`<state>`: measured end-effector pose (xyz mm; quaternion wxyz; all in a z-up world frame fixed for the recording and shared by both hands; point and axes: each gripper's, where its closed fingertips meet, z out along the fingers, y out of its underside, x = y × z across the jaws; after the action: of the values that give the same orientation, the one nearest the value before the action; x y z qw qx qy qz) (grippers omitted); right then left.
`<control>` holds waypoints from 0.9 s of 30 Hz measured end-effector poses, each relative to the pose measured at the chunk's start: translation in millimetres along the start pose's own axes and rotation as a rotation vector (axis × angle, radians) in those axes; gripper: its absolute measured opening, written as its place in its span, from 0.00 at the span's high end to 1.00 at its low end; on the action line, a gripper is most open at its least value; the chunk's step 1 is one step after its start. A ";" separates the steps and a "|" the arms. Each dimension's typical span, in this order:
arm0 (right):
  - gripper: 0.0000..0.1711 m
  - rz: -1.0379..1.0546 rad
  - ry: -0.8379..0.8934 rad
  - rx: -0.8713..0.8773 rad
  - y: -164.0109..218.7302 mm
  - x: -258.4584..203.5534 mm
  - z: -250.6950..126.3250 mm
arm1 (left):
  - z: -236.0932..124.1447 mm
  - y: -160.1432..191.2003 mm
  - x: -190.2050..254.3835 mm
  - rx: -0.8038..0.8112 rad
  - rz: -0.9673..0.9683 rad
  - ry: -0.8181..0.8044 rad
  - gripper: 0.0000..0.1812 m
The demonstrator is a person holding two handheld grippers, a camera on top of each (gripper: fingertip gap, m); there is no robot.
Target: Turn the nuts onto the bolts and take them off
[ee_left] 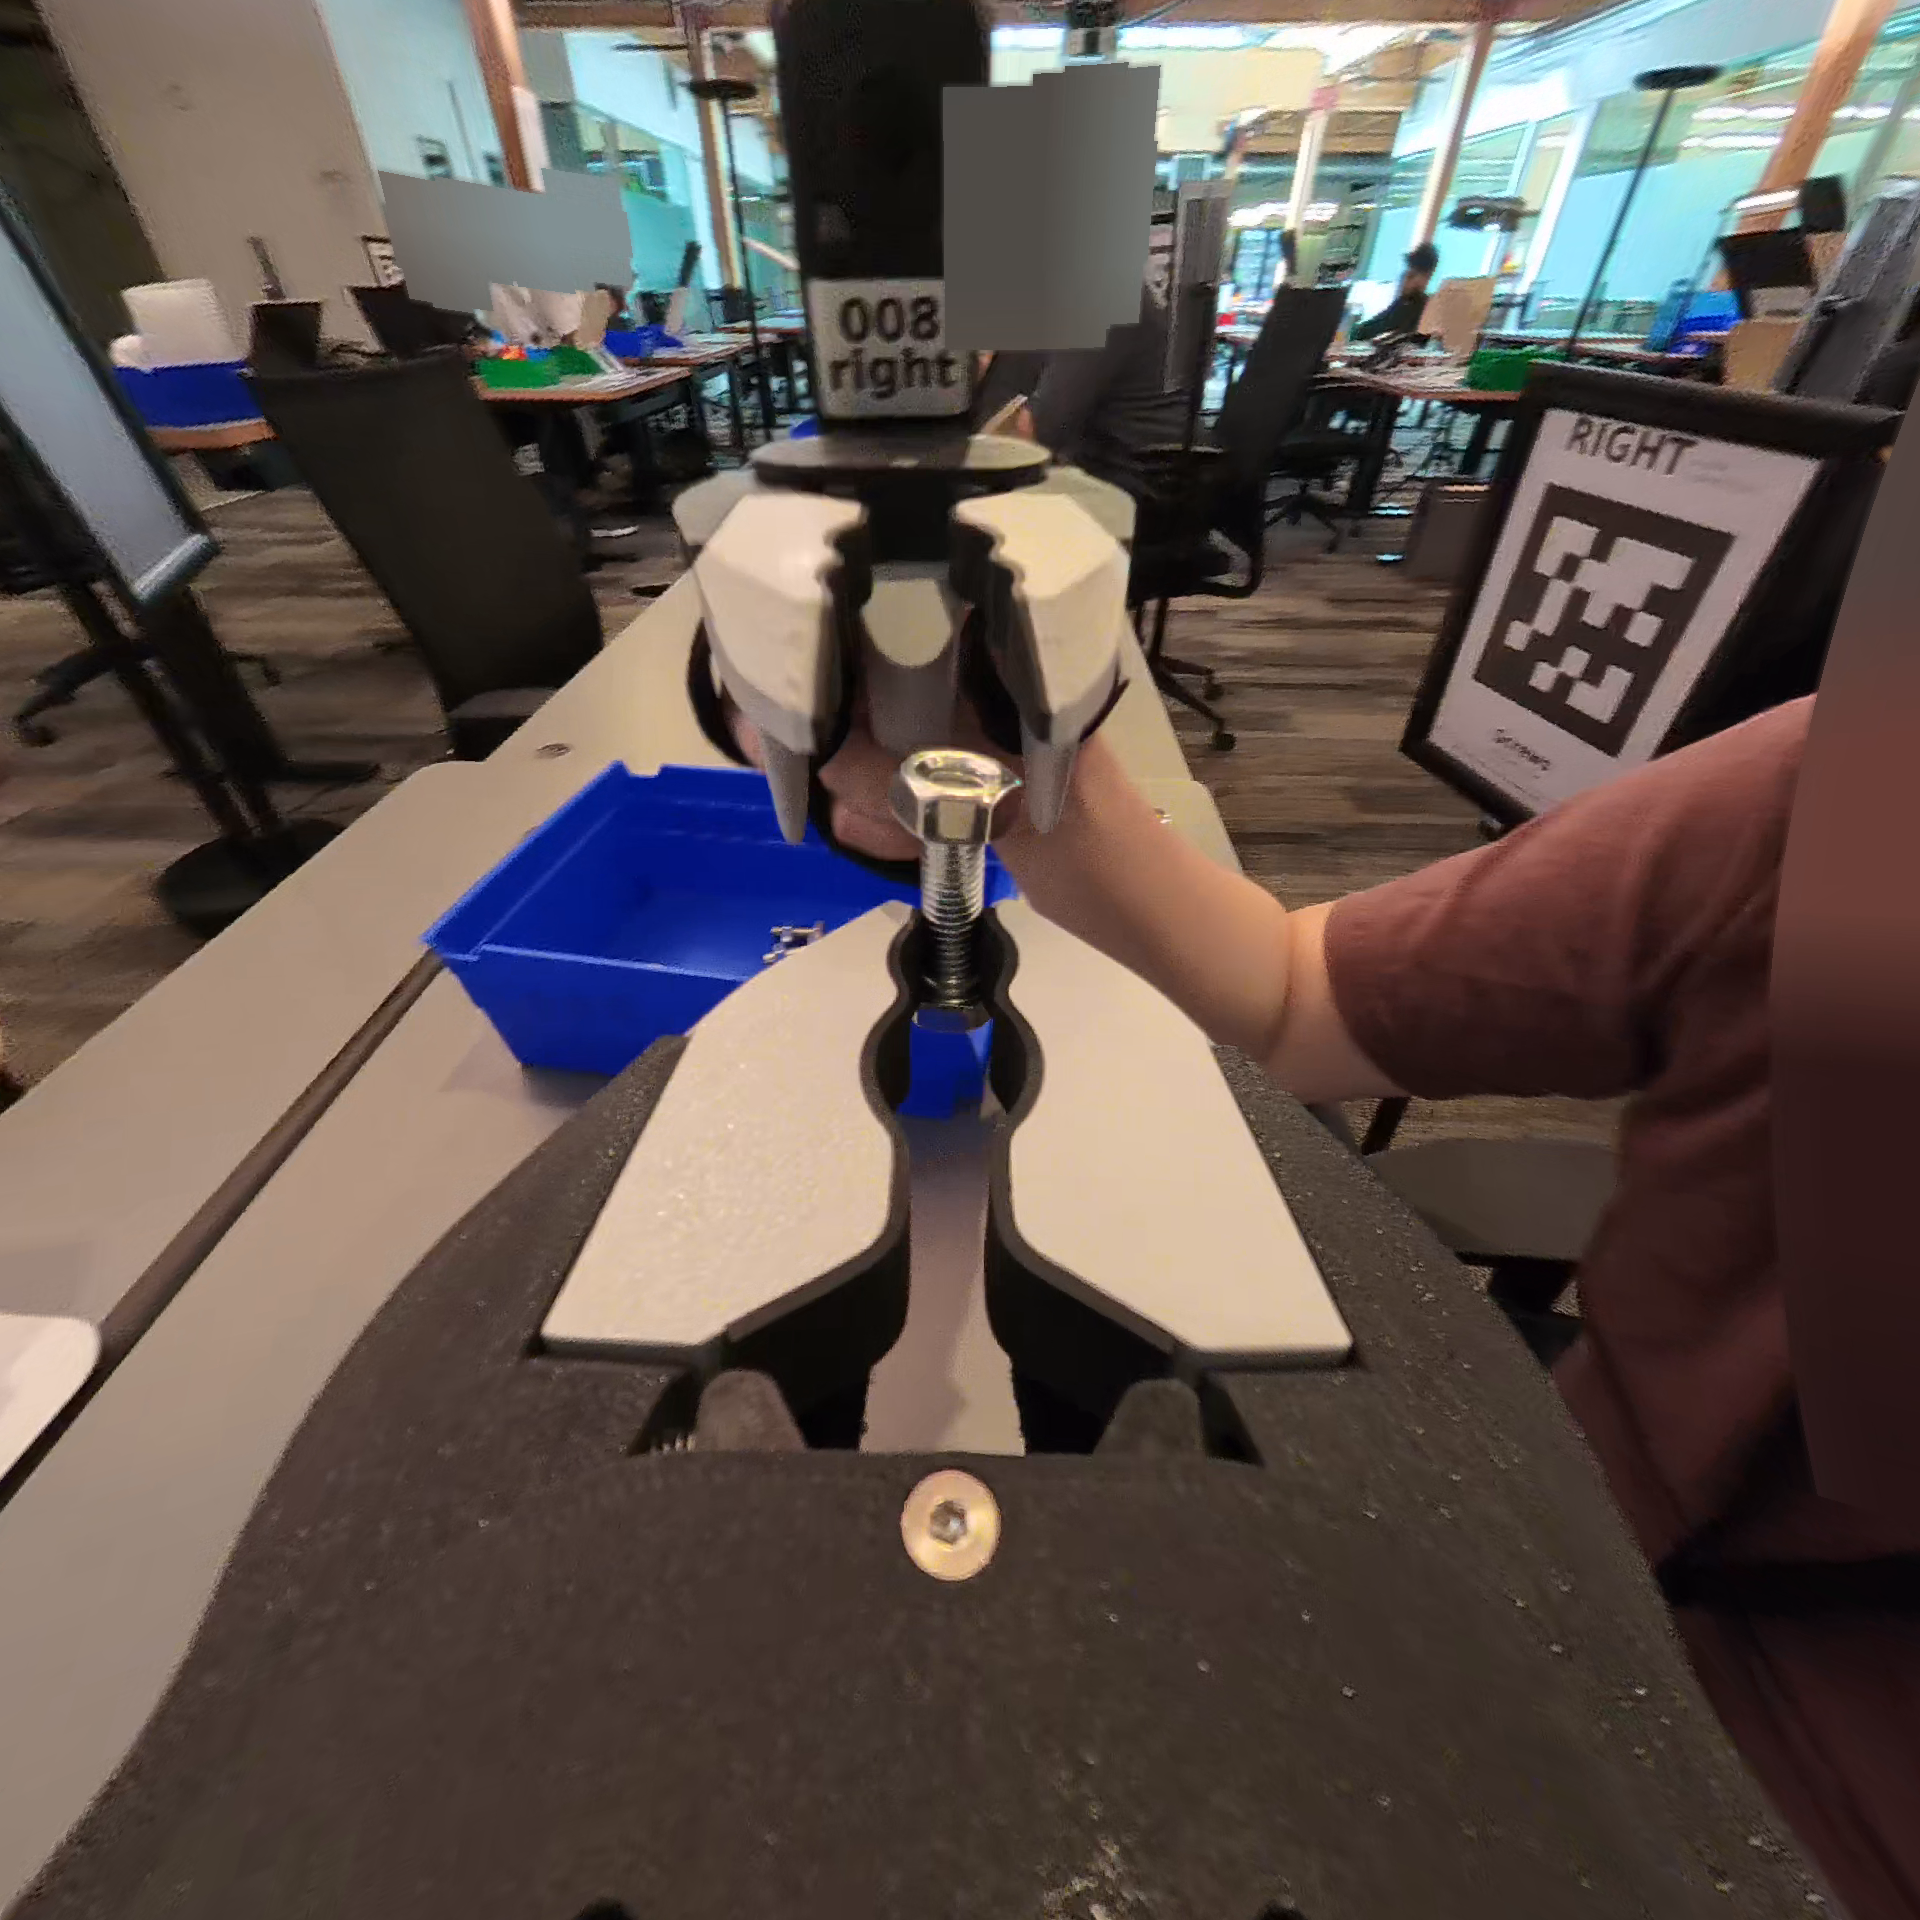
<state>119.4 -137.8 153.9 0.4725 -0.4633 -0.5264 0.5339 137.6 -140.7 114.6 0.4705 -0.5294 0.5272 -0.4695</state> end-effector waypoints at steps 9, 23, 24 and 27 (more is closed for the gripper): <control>0.89 -0.094 0.001 -0.026 3.8 -4.7 5.5 | 2.3 0.1 6.0 -0.004 0.019 0.019 0.95; 0.87 0.061 0.485 -0.029 13.3 53.6 15.2 | -13.3 7.0 -54.7 -0.024 0.020 -0.383 0.95; 0.82 0.058 0.471 -0.045 14.9 52.7 16.4 | -13.2 6.7 -54.0 -0.023 0.017 -0.377 0.95; 0.77 0.004 0.422 -0.053 9.8 45.4 14.5 | -15.7 4.5 -54.6 -0.016 0.024 -0.379 0.95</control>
<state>99.2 -94.5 144.5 0.5587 -0.5782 -0.4287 0.4119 121.3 -86.2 111.9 0.5628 -0.6056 0.4392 -0.3516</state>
